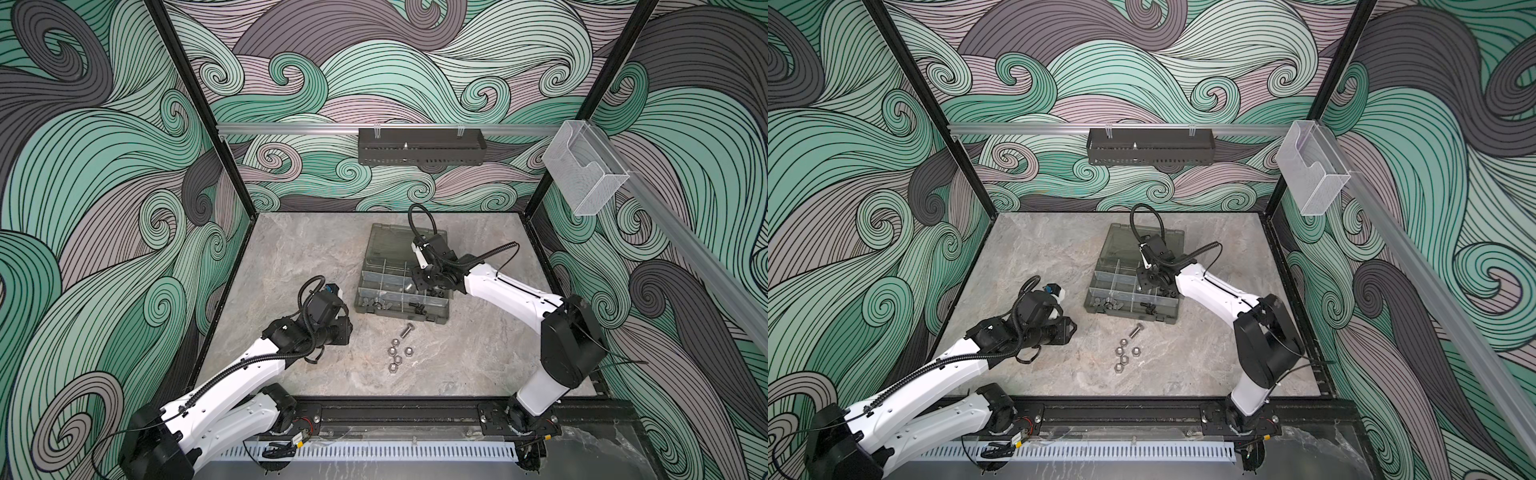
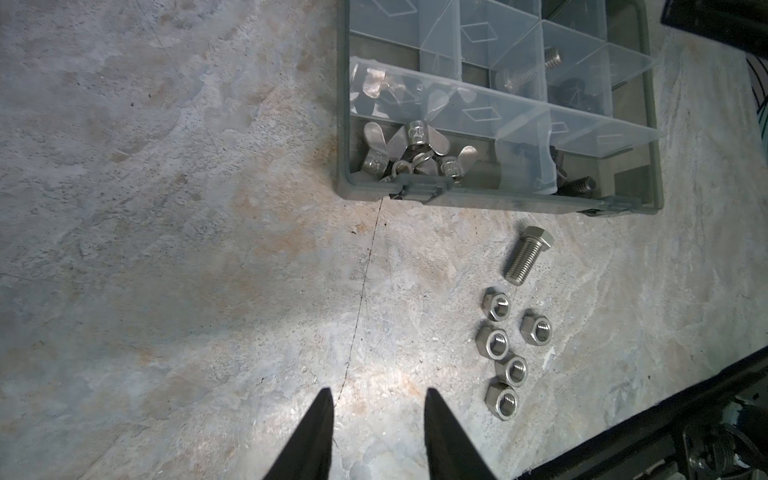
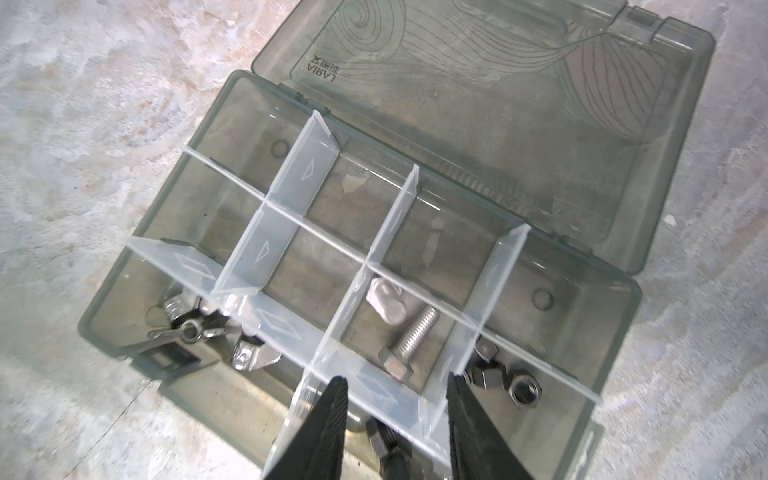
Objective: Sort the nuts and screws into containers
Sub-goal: 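Raise the open right gripper away from the box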
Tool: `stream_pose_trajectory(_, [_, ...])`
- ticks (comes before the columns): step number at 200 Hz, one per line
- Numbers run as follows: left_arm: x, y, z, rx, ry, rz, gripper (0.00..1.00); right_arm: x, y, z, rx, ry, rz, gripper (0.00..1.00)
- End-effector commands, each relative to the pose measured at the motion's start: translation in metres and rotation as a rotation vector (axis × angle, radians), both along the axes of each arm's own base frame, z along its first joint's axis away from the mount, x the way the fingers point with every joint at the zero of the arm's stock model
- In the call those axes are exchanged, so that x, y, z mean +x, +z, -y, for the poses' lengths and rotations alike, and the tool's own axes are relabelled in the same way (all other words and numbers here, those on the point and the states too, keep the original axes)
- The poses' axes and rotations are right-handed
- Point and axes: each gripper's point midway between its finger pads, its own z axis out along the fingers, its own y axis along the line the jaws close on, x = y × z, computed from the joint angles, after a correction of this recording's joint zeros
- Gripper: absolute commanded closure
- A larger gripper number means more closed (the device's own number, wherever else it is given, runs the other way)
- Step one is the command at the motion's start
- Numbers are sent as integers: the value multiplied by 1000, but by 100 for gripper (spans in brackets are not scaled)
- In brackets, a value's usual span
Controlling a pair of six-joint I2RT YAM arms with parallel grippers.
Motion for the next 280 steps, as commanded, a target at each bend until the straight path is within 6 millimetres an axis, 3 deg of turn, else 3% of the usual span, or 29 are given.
stream_pose_trajectory(1, [-1, -1, 3, -17, -2, -14, 60, -10, 9, 10, 22, -20, 6, 59])
stream_pose_trajectory(90, [1, -5, 14, -35, -31, -40, 60, -51, 29, 55, 84, -98, 53, 57])
stream_pose_trajectory(204, [4, -9, 23, -33, -72, -53, 60, -96, 0, 93, 90, -181, -7, 56])
stream_pose_trajectory(236, [6, -8, 36, -3, -131, -50, 60, -105, -9, 100, 97, -208, -22, 56])
stream_pose_trajectory(280, [10, -14, 71, 72, -259, -52, 59, -115, -14, 107, 98, -231, -29, 56])
